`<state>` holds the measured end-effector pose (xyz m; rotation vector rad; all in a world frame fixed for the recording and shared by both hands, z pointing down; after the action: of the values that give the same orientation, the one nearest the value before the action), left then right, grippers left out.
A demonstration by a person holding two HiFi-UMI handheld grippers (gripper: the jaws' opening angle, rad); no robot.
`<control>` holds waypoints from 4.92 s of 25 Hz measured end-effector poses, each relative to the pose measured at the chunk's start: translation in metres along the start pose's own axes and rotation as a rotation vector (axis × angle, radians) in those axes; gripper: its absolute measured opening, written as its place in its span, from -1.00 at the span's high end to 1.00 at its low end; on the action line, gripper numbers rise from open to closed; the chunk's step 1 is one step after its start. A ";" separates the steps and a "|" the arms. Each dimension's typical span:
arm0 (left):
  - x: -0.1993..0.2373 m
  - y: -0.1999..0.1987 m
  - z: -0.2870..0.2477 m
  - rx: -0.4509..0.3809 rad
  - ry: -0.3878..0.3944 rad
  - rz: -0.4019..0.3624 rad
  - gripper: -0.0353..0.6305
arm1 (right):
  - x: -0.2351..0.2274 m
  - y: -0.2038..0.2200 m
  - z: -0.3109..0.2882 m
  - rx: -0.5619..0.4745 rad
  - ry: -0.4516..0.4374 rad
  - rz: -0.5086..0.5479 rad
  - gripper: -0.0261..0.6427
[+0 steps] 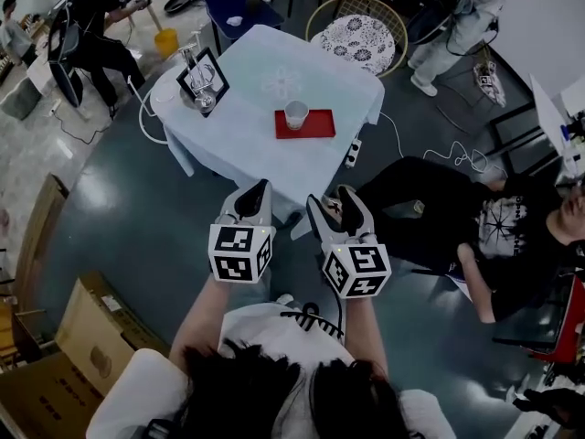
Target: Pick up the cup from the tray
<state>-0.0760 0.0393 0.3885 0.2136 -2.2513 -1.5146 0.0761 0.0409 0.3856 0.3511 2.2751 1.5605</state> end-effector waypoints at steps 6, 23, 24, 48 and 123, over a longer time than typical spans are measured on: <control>0.027 -0.017 -0.022 0.000 0.029 -0.004 0.89 | 0.009 -0.009 -0.036 0.005 0.011 0.007 0.01; 0.096 -0.053 -0.092 0.041 0.067 -0.008 0.89 | 0.004 -0.039 -0.135 0.013 0.079 0.062 -0.25; 0.099 -0.054 -0.097 0.044 0.067 -0.008 0.89 | 0.002 -0.040 -0.141 0.015 0.078 0.064 -0.25; 0.156 -0.032 -0.210 0.170 -0.013 0.049 0.89 | -0.047 -0.008 -0.281 0.162 0.017 0.130 -0.38; 0.071 0.042 -0.284 0.334 0.126 -0.012 0.89 | -0.124 0.100 -0.236 0.274 0.160 0.052 -0.23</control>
<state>-0.0163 -0.2103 0.5360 0.4082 -2.3894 -1.0882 0.0884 -0.1721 0.5749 0.3704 2.6314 1.3437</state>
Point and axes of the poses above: the fingertips, and each gripper's own axes: z backward along the fingers, x to its left, y out of its underside, the point moved 4 cm from there along z, backward along the fingers, and after that the axes turned 7 degrees about y, right-handed, at the moved point
